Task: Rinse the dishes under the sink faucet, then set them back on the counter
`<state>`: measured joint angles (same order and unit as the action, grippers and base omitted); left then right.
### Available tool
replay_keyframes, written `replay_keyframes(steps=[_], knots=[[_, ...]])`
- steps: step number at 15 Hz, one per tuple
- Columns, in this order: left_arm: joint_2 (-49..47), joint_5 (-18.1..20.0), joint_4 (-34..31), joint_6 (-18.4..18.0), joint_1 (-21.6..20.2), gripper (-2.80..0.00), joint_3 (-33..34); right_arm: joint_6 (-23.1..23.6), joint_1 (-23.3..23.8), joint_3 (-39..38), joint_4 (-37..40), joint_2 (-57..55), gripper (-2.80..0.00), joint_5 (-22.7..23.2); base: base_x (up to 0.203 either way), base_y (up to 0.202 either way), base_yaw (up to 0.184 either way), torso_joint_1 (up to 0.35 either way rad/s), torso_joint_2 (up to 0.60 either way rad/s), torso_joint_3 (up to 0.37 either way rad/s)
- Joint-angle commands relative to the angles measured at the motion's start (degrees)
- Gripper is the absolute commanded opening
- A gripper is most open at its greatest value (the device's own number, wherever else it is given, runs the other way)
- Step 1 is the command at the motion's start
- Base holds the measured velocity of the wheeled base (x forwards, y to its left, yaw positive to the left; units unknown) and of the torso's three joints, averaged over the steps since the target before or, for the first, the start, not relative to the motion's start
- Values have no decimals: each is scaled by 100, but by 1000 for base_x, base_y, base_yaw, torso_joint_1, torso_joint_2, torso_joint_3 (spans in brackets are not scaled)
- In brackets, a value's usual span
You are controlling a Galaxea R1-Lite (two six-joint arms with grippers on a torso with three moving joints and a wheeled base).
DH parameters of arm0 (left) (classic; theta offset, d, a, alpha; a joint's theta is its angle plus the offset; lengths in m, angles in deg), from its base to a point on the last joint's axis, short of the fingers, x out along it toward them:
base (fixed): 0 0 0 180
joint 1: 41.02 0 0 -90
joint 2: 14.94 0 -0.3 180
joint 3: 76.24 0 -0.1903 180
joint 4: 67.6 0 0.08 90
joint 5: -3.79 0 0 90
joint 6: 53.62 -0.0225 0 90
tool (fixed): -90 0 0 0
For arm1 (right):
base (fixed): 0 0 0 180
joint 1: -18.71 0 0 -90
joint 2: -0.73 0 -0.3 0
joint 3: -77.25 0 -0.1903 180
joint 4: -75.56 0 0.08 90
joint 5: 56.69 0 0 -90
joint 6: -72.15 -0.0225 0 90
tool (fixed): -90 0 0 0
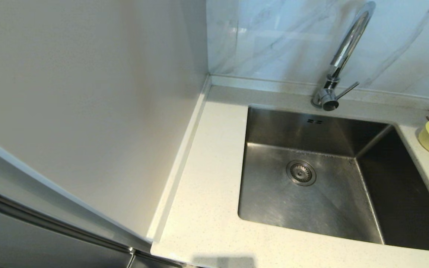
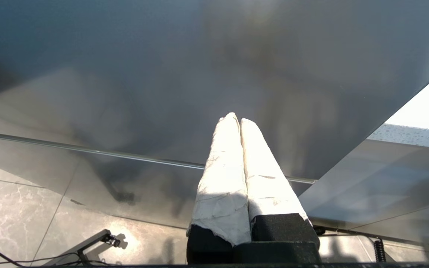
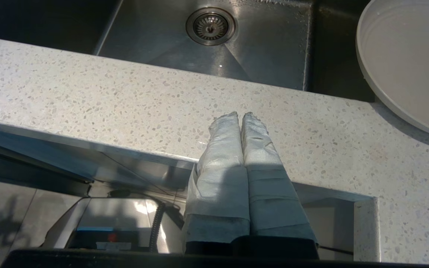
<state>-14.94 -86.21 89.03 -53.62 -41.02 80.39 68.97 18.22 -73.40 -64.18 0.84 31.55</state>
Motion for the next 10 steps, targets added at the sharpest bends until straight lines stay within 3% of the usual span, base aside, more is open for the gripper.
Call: replay_keyframes(steps=[1,10], knots=[[0,0,0,0,0,-280,0,-6,-4,0,34,-20,-280,0,0,0,0,0,0,0],[0,0,0,0,0,-280,0,1,-4,0,61,-20,-280,0,0,0,0,0,0,0]])
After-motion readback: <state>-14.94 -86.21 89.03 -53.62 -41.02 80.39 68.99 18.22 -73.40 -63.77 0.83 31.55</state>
